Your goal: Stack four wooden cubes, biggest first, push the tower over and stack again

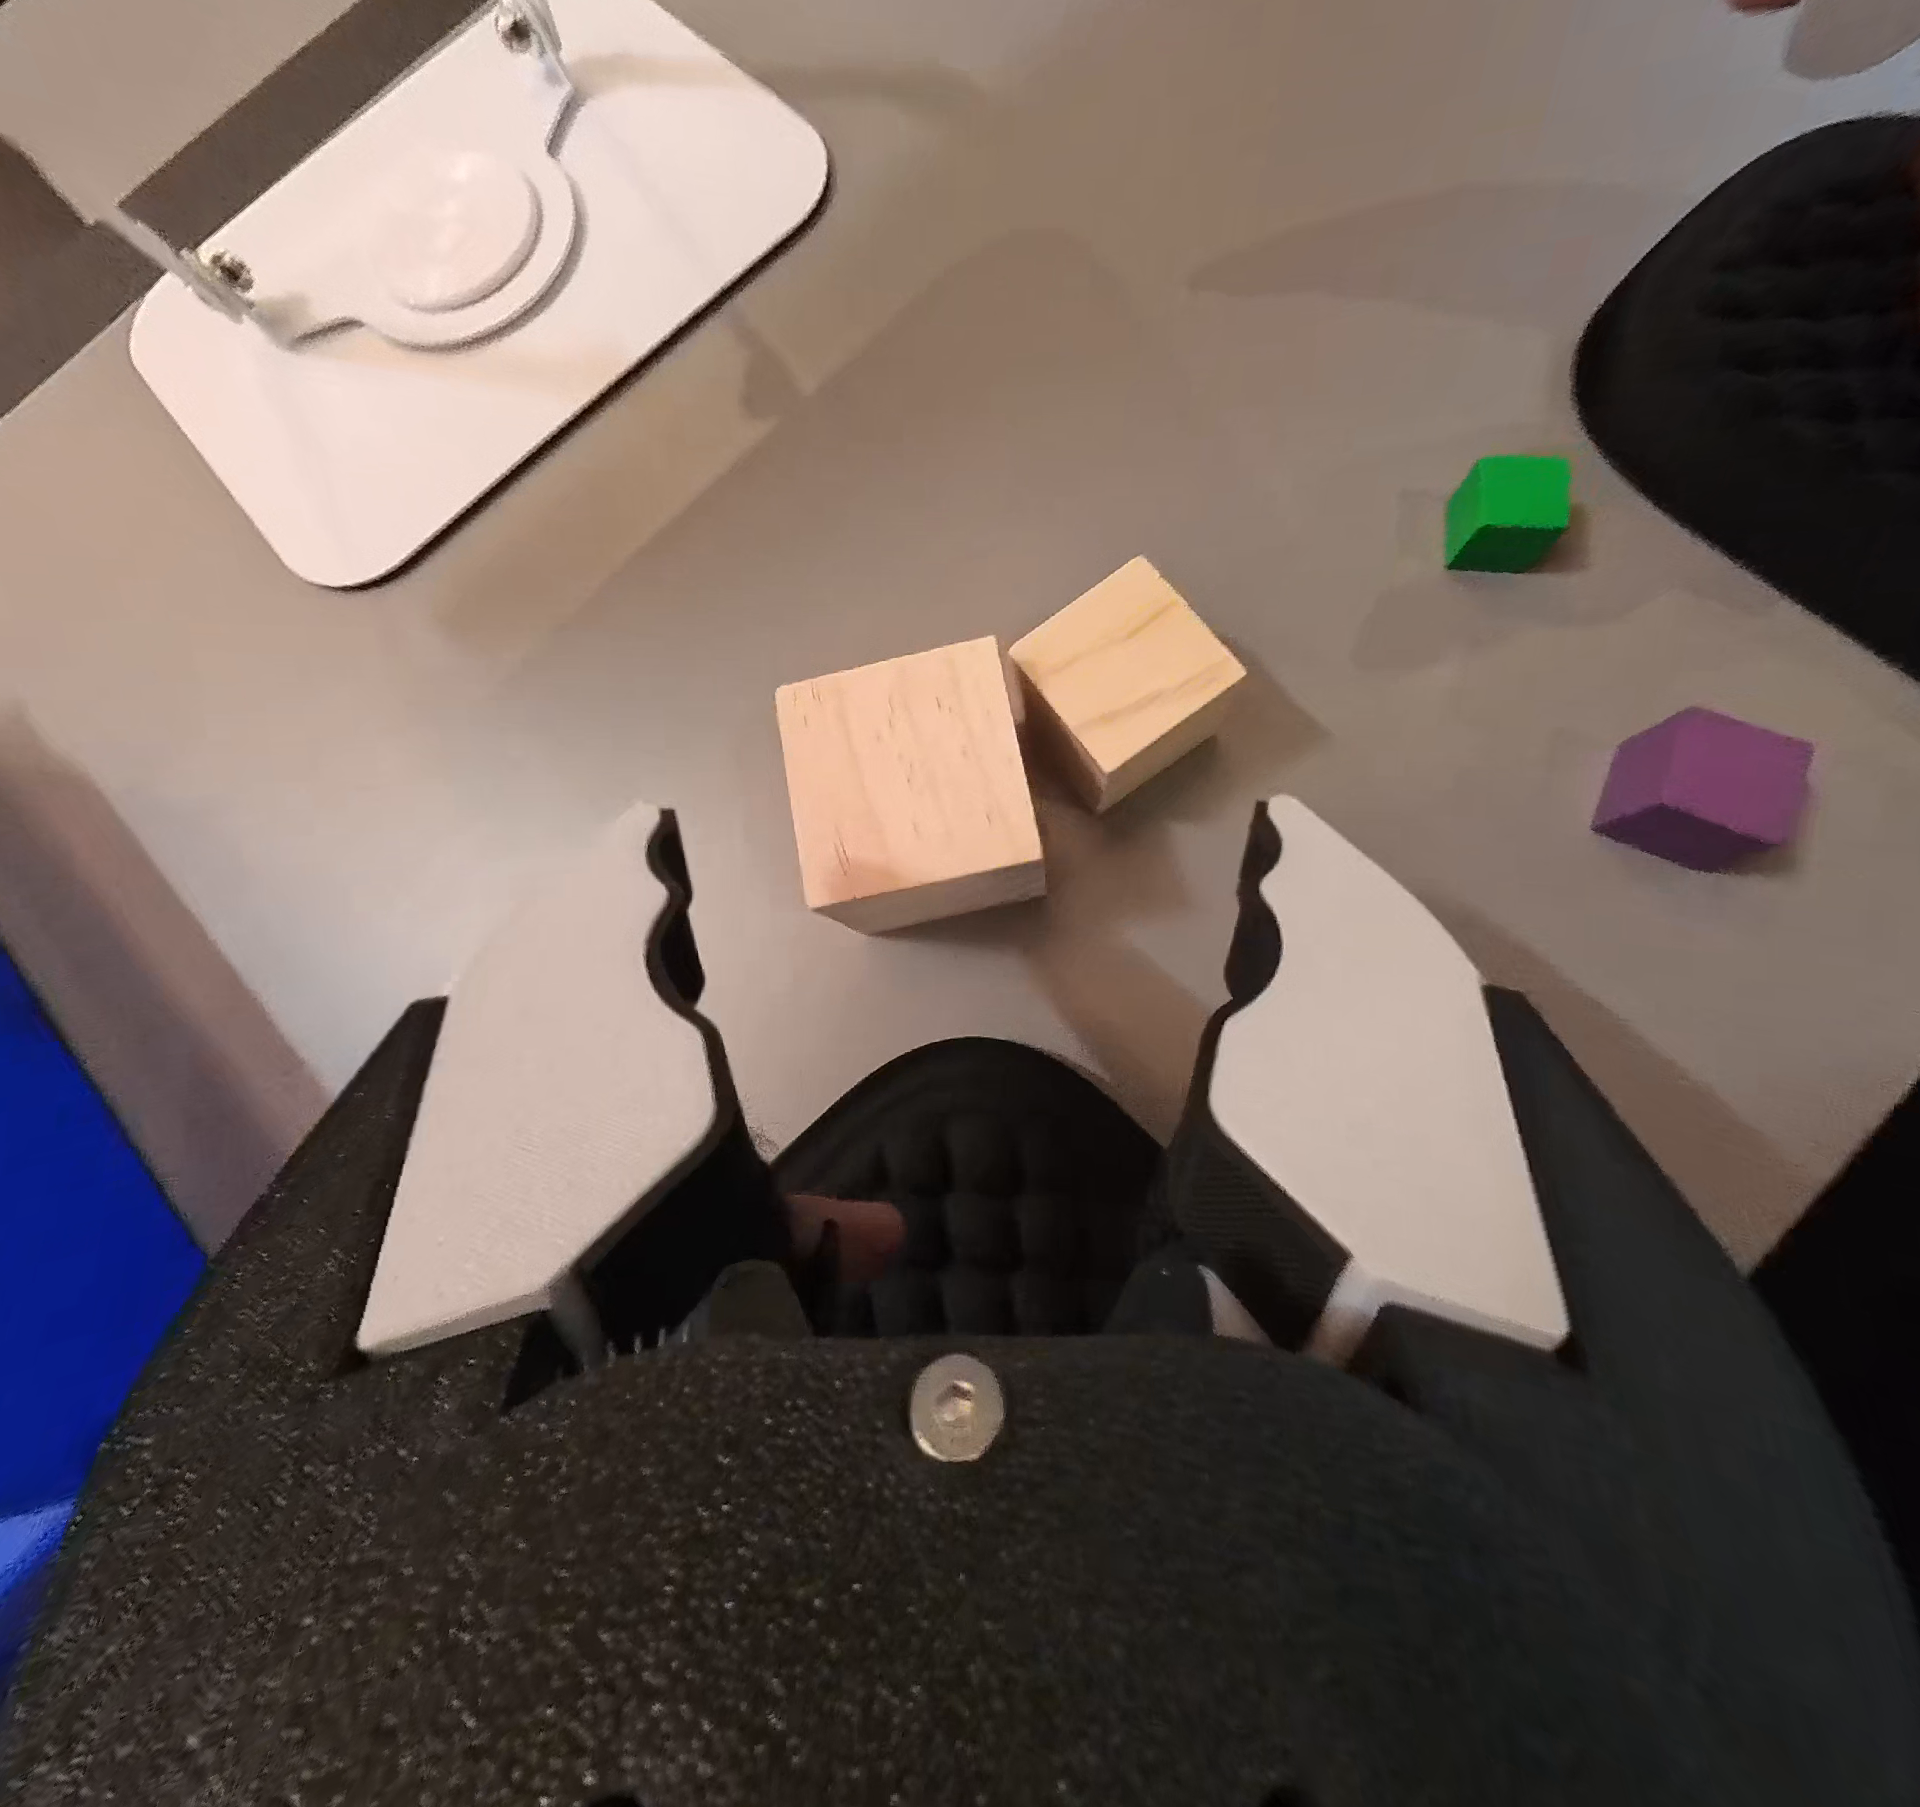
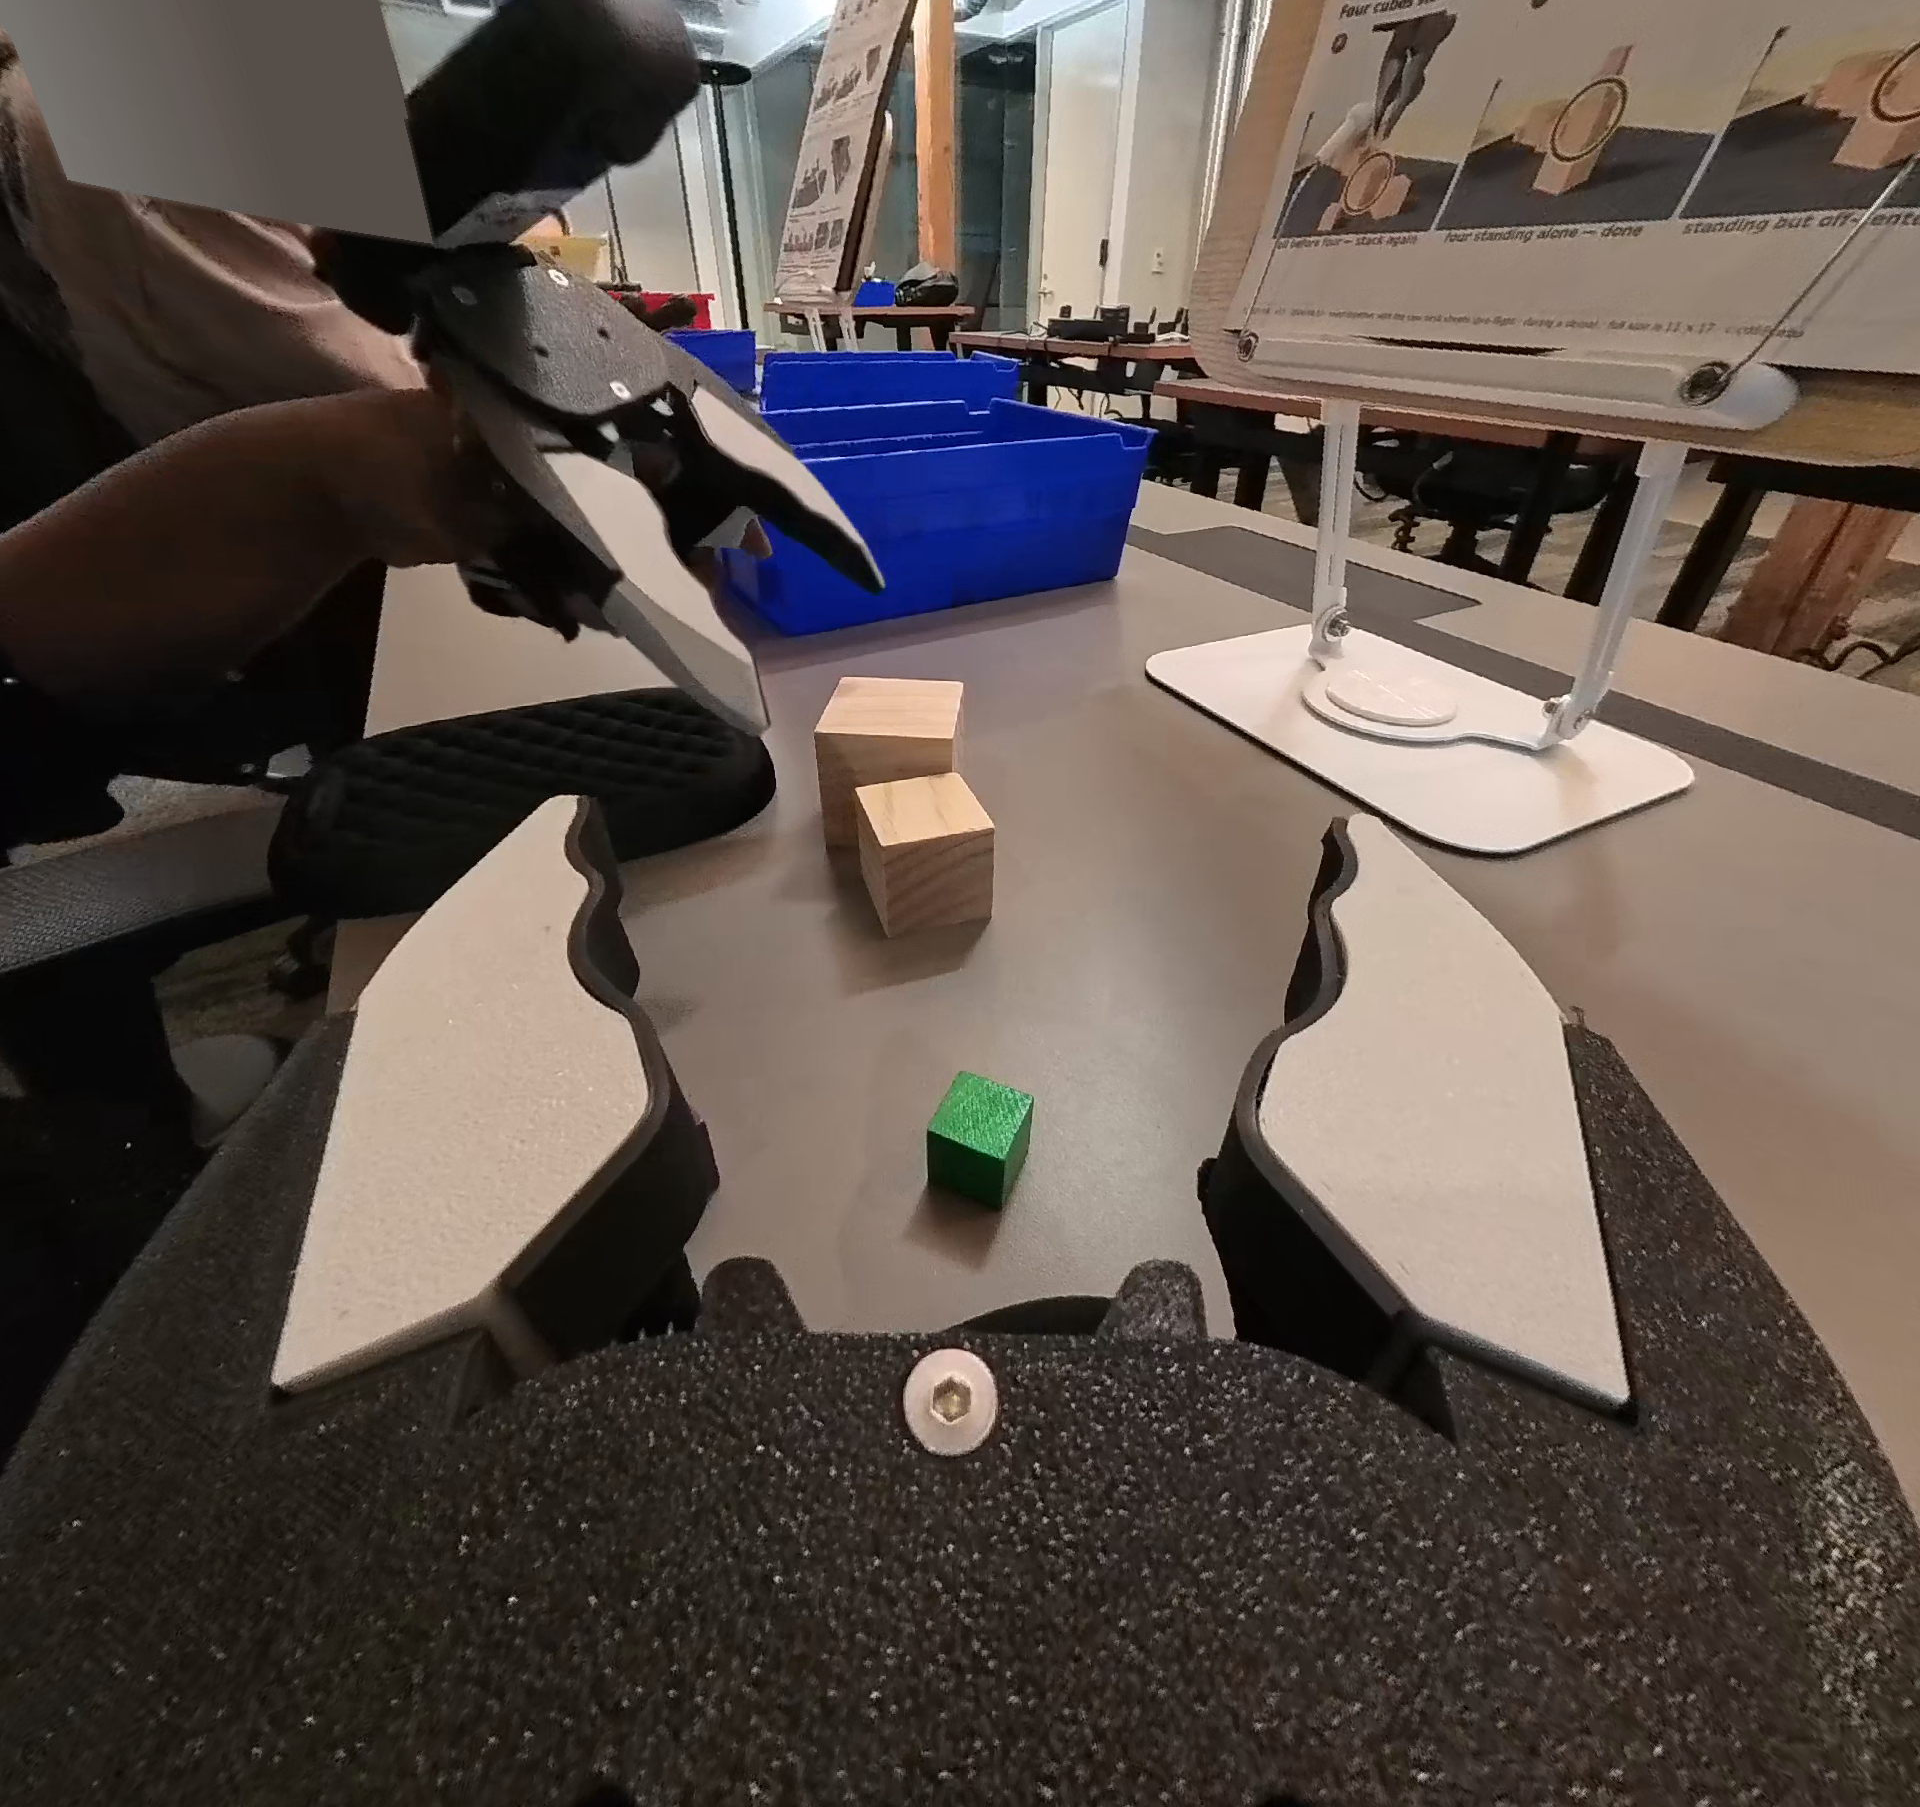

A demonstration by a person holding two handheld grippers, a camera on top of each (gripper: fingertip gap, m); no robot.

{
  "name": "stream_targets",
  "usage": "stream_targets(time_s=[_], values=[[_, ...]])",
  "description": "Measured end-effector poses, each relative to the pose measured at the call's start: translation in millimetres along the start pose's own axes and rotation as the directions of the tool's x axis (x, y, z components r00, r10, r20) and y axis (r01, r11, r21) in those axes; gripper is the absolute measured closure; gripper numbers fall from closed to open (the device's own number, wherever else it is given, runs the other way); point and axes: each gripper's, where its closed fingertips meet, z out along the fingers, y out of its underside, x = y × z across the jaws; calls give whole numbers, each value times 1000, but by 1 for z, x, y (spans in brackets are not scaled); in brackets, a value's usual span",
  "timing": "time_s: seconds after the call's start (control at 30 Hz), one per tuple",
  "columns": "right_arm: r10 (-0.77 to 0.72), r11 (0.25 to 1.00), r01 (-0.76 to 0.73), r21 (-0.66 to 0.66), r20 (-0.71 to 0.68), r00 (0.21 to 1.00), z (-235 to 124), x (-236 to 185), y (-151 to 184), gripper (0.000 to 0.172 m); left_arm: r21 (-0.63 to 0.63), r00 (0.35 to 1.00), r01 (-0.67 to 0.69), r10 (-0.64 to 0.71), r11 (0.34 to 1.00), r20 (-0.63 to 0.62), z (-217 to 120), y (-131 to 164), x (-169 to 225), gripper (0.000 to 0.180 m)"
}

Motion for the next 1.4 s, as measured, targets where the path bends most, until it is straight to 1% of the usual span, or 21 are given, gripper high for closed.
stream_targets(time_s=[0.07, 0.17, 0.3, 0.37, 0.43, 0.47, 0.6, 0.7, 0.87, 0.9, 0.97, 1.23, 1.3, 1.4], values=[[-2, 1000, 2, 0, -1, 1000, 0, 0, 0, 48, -48, 1000, 16, -15, 999, 17, 3, 4, 1, 84], [-3, 1000, 3, 0, -4, 1000, 0, 0, 0, 48, -118, 997, 68, -70, 991, -13, 3, 6, 4, 92], [-7, 1000, 7, -3, -7, 1000, 0, 0, 0, 48, -176, 992, 117, -123, 977, -24, 0, 3, 4, 96], [-8, 1000, 8, -5, -6, 1000, 0, 0, 1, 48, -185, 991, 121, -129, 975, -37, 4, 0, 6, 96], [-8, 1000, 8, -4, -5, 1000, 0, 0, 1, 48, -227, 992, 123, -124, 966, 7, 11, 4, -4, 98], [-9, 1000, 9, -3, -5, 1000, 0, 0, 1, 48, -257, 991, 134, -137, 957, 6, 15, 8, -7, 99], [-18, 1000, 18, -7, -6, 1000, 1, -1, 1, 48, -335, 985, 132, -161, 933, -62, 23, 16, -6, 102], [-26, 1000, 26, -17, -4, 1000, 2, -2, 2, 48, -389, 986, 112, -152, 914, -74, 28, 22, -10, 101], [-19, 1000, 19, -15, -8, 1000, 1, -1, 2, 48, -414, 980, 91, -155, 906, -125, 38, 23, -7, 102], [-18, 1000, 18, -15, -9, 1000, 1, 0, 2, 48, -413, 980, 84, -151, 907, -132, 40, 22, -6, 106], [-19, 1000, 19, -17, -9, 1000, 1, -1, 2, 48, -429, 981, 61, -134, 901, -142, 42, 26, -6, 118], [-20, 1000, 19, -24, -16, 1000, 2, 0, 3, 49, -401, 967, 46, -141, 915, -210, 41, 25, -9, 120], [-20, 999, 20, -28, -18, 1000, 2, 1, 4, 49, -391, 972, 36, -123, 920, -198, 38, 20, -15, 120], [-26, 999, 25, -36, -26, 999, 3, 1, 5, 49, -366, 979, 17, -89, 931, -181, 34, 5, -22, 120]])
